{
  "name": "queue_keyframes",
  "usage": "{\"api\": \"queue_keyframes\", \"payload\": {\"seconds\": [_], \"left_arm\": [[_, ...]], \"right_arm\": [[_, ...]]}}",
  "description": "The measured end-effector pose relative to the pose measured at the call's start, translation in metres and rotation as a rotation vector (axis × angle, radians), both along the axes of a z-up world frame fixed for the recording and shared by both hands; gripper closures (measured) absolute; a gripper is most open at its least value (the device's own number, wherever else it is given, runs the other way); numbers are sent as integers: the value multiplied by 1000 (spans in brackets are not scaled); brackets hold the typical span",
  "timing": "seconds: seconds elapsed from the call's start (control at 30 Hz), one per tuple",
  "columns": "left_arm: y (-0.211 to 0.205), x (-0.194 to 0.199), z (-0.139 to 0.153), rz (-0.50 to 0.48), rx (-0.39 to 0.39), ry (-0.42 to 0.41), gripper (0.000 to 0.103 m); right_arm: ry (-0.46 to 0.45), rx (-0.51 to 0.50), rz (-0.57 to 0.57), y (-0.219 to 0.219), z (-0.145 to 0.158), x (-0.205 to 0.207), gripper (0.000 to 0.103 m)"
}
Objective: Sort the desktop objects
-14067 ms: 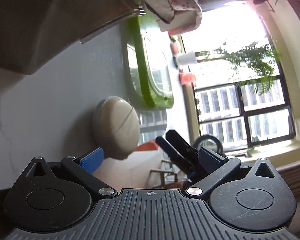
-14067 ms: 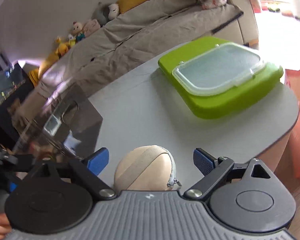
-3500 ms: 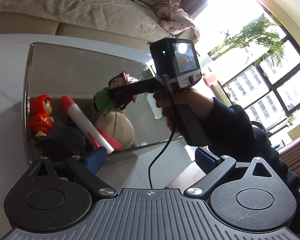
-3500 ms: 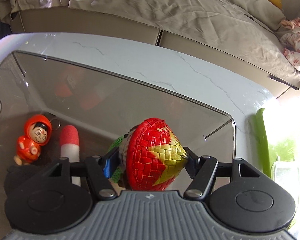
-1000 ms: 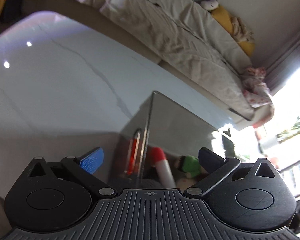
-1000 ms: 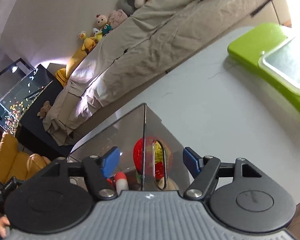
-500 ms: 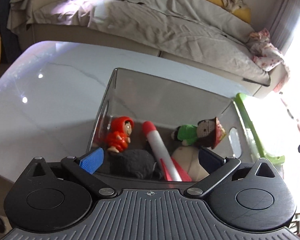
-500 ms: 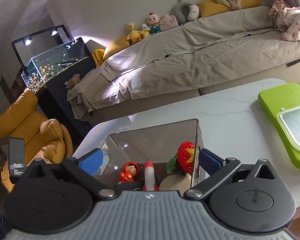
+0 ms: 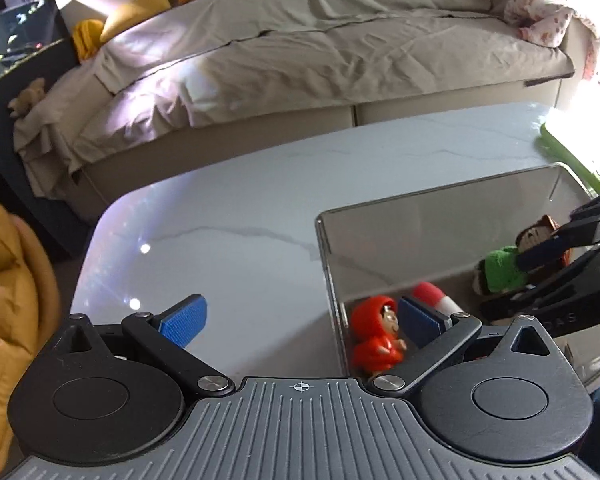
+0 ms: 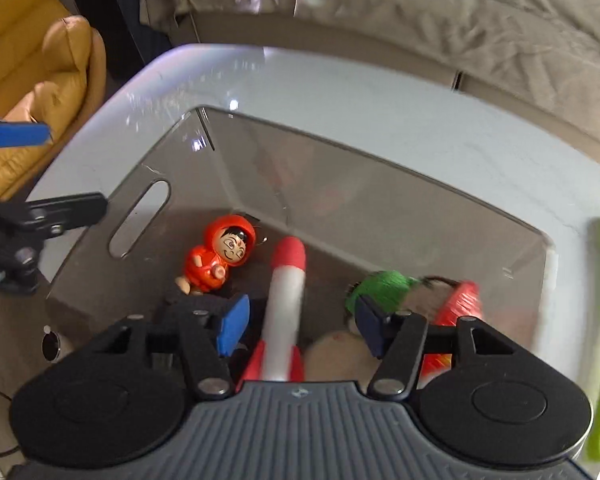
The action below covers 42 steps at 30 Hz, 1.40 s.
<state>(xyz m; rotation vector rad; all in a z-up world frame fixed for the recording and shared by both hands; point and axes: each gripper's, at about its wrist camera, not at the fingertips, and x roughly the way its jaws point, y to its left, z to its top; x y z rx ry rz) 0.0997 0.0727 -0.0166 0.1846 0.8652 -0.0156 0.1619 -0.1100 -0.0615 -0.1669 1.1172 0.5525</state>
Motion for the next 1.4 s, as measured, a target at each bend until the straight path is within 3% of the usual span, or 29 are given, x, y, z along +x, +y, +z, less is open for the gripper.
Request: {"api": "queue_keyframes", "payload": {"seconds": [0.17,0.23,0.3,0.33,0.4,0.43,0.53,0.6,0.67,0.73,0.77,0.9,1.0,1.13,1.27,1.33,1.4], "left_arm": [[44,5,-13,36,-175,26,0],[59,5,-17,60,-201,34,0],[71,2,-19,74,-214,35,0],[76,0,-19,78,-218,35,0],[85,-5,-21,84,-234,38,0],[89,-7,-22,88,-248,42,0],[96,-7,-25,108,-285,55,0],[95,-9,-25,112,-301,63,0],[91,-12,-22,99,-310,66,0],[83,-18,-18,80,-292,61,0],[78,-22,-16,72,-279,54,0],[66,-38,-12,59,-281,35,0],[58,-39,-13,49,-289,46,0],[43,-33,-13,51,-173,36,0],[32,-30,-8,19,-93,20,0],[31,-28,-6,8,-104,26,0],[30,-25,-7,2,-111,32,0]], "right_arm": [[177,122,-19,52,-45,33,40],[199,52,-26,71,-60,41,39],[186,21,-28,85,-66,51,31],[186,20,-28,89,-68,54,33],[229,53,-31,93,-75,59,53],[254,83,-45,92,-76,61,57],[243,113,-121,84,-74,55,58],[188,130,-223,72,-67,52,58],[152,122,-247,65,-61,49,57],[185,124,-231,58,-57,46,47],[203,123,-217,54,-54,44,36],[253,75,-19,43,-22,27,28],[379,41,13,49,-16,16,27],[516,17,-92,49,-37,17,29],[571,-8,-98,54,-64,19,30],[529,29,-73,56,-64,17,30],[400,63,18,60,-48,10,43]]}}
